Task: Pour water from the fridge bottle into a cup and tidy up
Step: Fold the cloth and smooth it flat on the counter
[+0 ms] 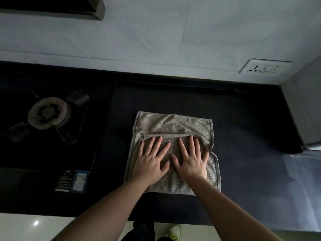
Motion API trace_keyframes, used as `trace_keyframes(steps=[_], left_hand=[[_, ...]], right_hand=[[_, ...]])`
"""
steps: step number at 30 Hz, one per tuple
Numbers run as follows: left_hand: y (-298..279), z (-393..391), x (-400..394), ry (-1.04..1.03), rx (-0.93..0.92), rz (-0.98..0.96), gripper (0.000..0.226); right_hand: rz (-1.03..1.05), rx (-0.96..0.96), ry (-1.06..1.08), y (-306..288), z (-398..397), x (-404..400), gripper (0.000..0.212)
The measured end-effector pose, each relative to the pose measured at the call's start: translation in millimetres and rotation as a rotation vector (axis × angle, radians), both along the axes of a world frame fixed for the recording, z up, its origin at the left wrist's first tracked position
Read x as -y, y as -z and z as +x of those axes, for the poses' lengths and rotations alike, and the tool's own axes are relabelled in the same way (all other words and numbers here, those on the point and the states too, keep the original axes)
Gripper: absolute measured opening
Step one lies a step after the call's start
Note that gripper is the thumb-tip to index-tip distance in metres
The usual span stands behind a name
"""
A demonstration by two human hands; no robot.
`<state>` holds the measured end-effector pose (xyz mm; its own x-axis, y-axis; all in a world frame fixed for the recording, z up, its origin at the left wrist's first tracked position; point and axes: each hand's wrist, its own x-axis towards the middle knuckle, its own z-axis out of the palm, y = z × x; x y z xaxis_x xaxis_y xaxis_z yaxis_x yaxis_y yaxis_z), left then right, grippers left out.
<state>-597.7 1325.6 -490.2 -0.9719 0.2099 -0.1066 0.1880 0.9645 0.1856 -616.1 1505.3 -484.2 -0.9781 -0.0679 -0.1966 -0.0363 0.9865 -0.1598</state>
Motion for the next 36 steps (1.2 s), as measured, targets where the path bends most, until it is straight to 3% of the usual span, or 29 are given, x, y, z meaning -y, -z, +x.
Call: trace_keyframes(steps=[25, 36], left_hand=[[16.5, -178.7, 0.4, 0.094, -0.108, -0.024, 0.067], [18.6, -212.2, -4.4, 0.105, -0.094, -0.012, 0.064]], right_hand=[[0.035, -0.023, -0.023, 5.9, -157.6, 0.9, 0.066], [0.041, -0.059, -0.032, 11.8, -187.3, -0.7, 0.061]])
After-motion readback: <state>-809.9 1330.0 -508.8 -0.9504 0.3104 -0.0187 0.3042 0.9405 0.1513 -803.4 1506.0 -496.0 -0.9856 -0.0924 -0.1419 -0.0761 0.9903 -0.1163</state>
